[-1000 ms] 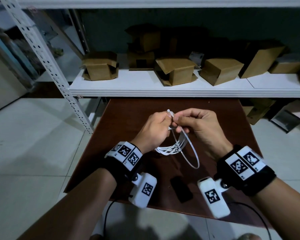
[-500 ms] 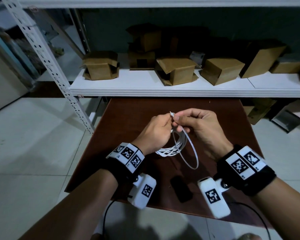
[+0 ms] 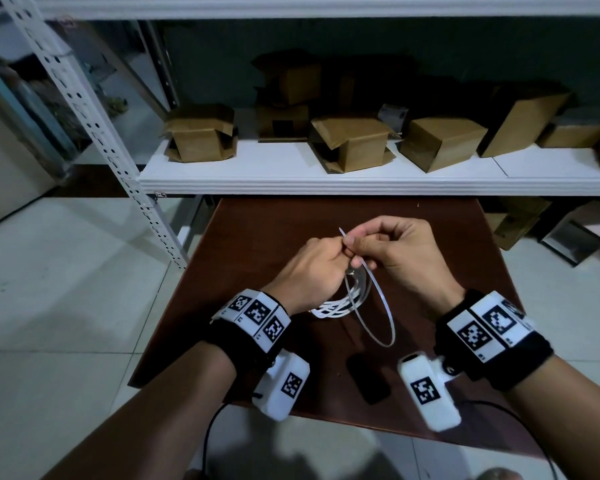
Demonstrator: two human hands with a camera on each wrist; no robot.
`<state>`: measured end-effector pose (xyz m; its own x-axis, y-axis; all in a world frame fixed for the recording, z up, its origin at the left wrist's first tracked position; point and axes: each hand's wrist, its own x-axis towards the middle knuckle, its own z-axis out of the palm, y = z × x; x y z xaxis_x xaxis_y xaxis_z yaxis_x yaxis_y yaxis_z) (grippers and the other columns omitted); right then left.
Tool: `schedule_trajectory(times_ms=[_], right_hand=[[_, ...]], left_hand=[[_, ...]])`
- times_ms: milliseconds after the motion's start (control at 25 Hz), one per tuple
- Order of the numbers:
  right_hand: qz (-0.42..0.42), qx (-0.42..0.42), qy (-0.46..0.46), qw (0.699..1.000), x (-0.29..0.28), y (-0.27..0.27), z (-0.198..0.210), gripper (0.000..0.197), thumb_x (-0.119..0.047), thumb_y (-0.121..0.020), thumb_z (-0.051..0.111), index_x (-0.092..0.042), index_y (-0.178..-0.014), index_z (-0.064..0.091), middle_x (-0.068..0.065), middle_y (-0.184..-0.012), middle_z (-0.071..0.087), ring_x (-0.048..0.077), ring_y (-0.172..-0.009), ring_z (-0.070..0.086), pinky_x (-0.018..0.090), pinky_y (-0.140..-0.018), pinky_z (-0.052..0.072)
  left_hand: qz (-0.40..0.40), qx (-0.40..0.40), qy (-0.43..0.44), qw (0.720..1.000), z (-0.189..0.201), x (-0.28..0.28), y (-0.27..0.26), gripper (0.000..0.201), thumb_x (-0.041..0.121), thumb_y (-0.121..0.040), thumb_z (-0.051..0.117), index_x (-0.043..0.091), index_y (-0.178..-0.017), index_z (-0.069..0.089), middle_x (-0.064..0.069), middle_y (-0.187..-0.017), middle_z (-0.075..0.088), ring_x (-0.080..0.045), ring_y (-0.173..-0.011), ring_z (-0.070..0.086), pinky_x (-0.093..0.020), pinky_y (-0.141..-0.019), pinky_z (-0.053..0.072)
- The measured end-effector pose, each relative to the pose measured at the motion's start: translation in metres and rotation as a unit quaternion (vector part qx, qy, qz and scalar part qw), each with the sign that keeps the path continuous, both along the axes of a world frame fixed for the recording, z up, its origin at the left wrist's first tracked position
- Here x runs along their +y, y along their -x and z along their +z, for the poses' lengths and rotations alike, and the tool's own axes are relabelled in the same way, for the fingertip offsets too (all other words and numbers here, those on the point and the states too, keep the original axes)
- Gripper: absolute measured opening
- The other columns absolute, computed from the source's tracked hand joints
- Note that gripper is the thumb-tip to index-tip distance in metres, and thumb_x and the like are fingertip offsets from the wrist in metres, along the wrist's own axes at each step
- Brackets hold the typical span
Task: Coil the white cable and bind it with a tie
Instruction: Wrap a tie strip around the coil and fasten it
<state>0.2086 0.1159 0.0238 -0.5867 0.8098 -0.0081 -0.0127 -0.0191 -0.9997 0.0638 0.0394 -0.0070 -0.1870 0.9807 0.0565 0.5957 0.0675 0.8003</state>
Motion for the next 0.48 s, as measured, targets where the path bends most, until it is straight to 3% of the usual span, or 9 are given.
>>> schedule_trajectory(times_ms=[80, 160, 240, 320, 400, 480], right_hand=[[-0.01, -0.005, -0.001, 1.0, 0.001, 0.0, 0.0, 0.014, 0.007, -0.085, 0.076, 0.016, -0.094, 0.071, 0.019, -0.068, 0.071, 0.013, -0.051, 0.061, 0.015, -0.049, 0.046], [-0.013, -0.013, -0.008, 1.0, 0.002, -0.001, 0.001, 0.012, 0.006, -0.086, 0.076, 0.014, -0.093, 0.071, 0.021, -0.067, 0.069, 0.011, -0.05, 0.061, 0.015, -0.049, 0.045], [-0.01, -0.024, -0.023, 0.999, 0.0, -0.003, 0.002, 0.009, 0.004, -0.086, 0.077, 0.01, -0.09, 0.073, 0.026, -0.068, 0.069, 0.012, -0.051, 0.063, 0.016, -0.05, 0.046], [-0.004, -0.028, -0.044, 0.999, -0.001, -0.004, 0.002, 0.007, 0.005, -0.085, 0.078, 0.009, -0.089, 0.074, 0.033, -0.076, 0.071, 0.016, -0.055, 0.065, 0.019, -0.054, 0.05], [-0.005, -0.033, -0.07, 0.997, -0.002, -0.005, 0.0, 0.005, 0.008, -0.082, 0.078, 0.007, -0.087, 0.076, 0.031, -0.081, 0.073, 0.022, -0.063, 0.067, 0.027, -0.063, 0.057], [-0.014, -0.062, -0.113, 0.992, -0.002, -0.006, -0.002, 0.009, 0.004, -0.079, 0.08, -0.004, -0.082, 0.08, 0.017, -0.076, 0.076, 0.02, -0.069, 0.07, 0.037, -0.074, 0.062]], left_hand=[[-0.015, -0.08, -0.006, 0.997, 0.002, 0.0, 0.0, 0.027, 0.024, -0.097, 0.049, 0.01, -0.085, 0.069, 0.015, -0.047, 0.049, -0.002, -0.045, 0.042, -0.023, -0.049, 0.031], [-0.012, -0.181, -0.004, 0.983, 0.004, 0.0, 0.0, 0.04, 0.024, -0.102, 0.043, -0.011, -0.093, 0.059, 0.014, -0.046, 0.042, -0.002, -0.04, 0.037, -0.016, -0.042, 0.028], [0.015, -0.248, 0.006, 0.969, 0.004, 0.002, -0.003, 0.042, 0.029, -0.112, 0.037, -0.002, -0.092, 0.059, 0.015, -0.047, 0.043, -0.002, -0.037, 0.033, -0.014, -0.039, 0.026], [0.041, -0.238, 0.002, 0.97, 0.001, 0.005, -0.004, 0.038, 0.031, -0.112, 0.036, 0.017, -0.093, 0.065, 0.014, -0.053, 0.054, -0.002, -0.038, 0.039, -0.016, -0.04, 0.029], [0.057, -0.21, 0.0, 0.976, -0.004, 0.007, -0.003, 0.038, 0.031, -0.11, 0.036, 0.022, -0.105, 0.072, 0.011, -0.073, 0.072, -0.002, -0.043, 0.046, -0.017, -0.04, 0.032], [0.063, -0.162, -0.004, 0.985, -0.008, 0.01, -0.001, 0.042, 0.031, -0.105, 0.036, 0.013, -0.112, 0.073, 0.004, -0.115, 0.078, 0.001, -0.046, 0.045, -0.019, -0.042, 0.033]])
